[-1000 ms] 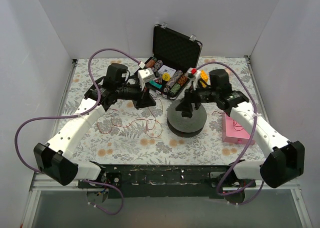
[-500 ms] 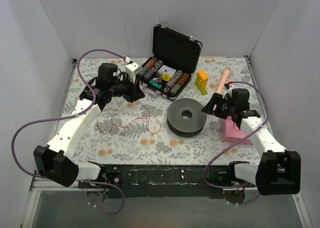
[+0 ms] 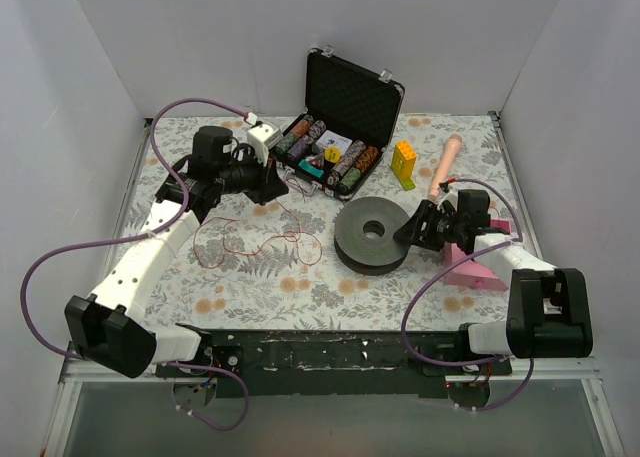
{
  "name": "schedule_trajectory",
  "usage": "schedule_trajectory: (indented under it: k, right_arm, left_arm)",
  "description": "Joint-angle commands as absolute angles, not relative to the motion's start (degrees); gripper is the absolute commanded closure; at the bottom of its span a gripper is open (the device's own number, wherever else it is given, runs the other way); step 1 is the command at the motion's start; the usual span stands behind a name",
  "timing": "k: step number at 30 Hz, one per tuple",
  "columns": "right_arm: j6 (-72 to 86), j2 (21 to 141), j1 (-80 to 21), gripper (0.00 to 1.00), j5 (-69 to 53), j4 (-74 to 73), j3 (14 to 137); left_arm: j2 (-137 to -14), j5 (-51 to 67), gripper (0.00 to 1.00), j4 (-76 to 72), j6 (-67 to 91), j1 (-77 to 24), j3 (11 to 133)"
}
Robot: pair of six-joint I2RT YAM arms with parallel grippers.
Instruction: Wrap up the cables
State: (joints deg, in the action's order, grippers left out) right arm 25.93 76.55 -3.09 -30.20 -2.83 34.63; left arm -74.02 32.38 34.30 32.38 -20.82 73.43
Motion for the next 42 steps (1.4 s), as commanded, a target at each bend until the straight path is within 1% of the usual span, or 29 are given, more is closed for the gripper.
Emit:
schedule_trajectory:
  k: [1,2,3,5,6,7,10,12,13,16,19,24,26,31,34,35,38,42]
  right_arm:
    - [27.2,76.1,-2.6,0.45,-37.7,5.9,33.0]
    - [27.3,76.1,-2.5,0.56,-38.2,6.6,32.8]
    - [27.2,76.2,-2.5,0.71,-38.7,6.9,32.5]
    - [26.3,76.0,-2.5,0.9,-39.1,6.9,32.4]
    - [25.5,75.9,-2.5,0.97,-39.1,6.4,32.6]
    - [24.1,75.7,-2.4,0.99,-39.3,5.7,33.1]
    - [18.5,74.0,-3.4,0.99,-42.9,3.4,35.4]
    - [10.2,71.1,-7.1,0.99,-42.1,0.1,38.3]
    - [5.5,69.1,-10.3,0.99,-40.4,-3.4,39.7]
    - [-6.8,63.6,-23.0,0.99,-33.4,-5.9,42.0]
    - [-14.5,60.3,-29.3,0.99,-33.0,-5.4,41.9]
    - [-23.7,59.3,-31.2,0.99,-33.5,-8.2,42.8]
    - [-27.8,60.5,-31.6,0.99,-36.6,-10.8,43.9]
    - [-37.7,62.1,-32.3,0.99,-40.6,-17.0,46.8]
    - [-40.2,61.7,-32.3,0.99,-40.2,-18.4,47.2]
    - [-40.5,61.6,-32.3,0.97,-39.5,-18.5,47.3]
    - [-40.9,61.9,-32.3,0.85,-38.5,-18.9,47.3]
    - [-40.5,61.9,-32.3,0.63,-38.4,-18.4,47.3]
  left_arm:
    - [-71.0,32.8,1.0,33.8,32.1,-20.2,72.4]
    - [-70.9,32.8,1.0,33.7,32.2,-20.1,72.2]
    - [-71.1,32.8,1.0,33.6,32.2,-20.1,72.3]
    - [-71.0,33.0,1.0,33.4,32.3,-20.0,72.2]
    - [-71.1,33.0,1.0,33.3,32.3,-19.9,72.2]
    - [-71.1,33.2,1.0,33.3,32.3,-19.8,72.4]
    - [-71.1,34.0,1.0,33.7,31.6,-19.3,73.0]
    - [-71.2,35.0,1.0,34.2,30.9,-19.2,74.0]
    - [-71.4,35.5,1.0,34.5,30.3,-19.2,74.4]
    - [-72.0,38.7,1.0,35.5,28.2,-19.2,76.3]
    - [-72.2,42.6,1.0,35.7,26.5,-19.2,76.9]
    - [-72.3,45.5,1.0,38.8,20.6,-19.5,79.1]
    - [-72.7,48.2,1.0,40.9,17.3,-21.2,79.7]
    - [-74.8,41.8,1.0,41.2,14.2,-28.6,79.3]
    - [-76.0,39.0,1.0,40.9,11.2,-30.3,79.5]
    - [-76.5,38.3,1.0,40.4,10.6,-31.2,79.4]
    - [-78.1,35.9,1.0,37.1,10.5,-34.3,78.3]
    - [-80.2,34.6,1.0,33.3,8.4,-36.3,76.7]
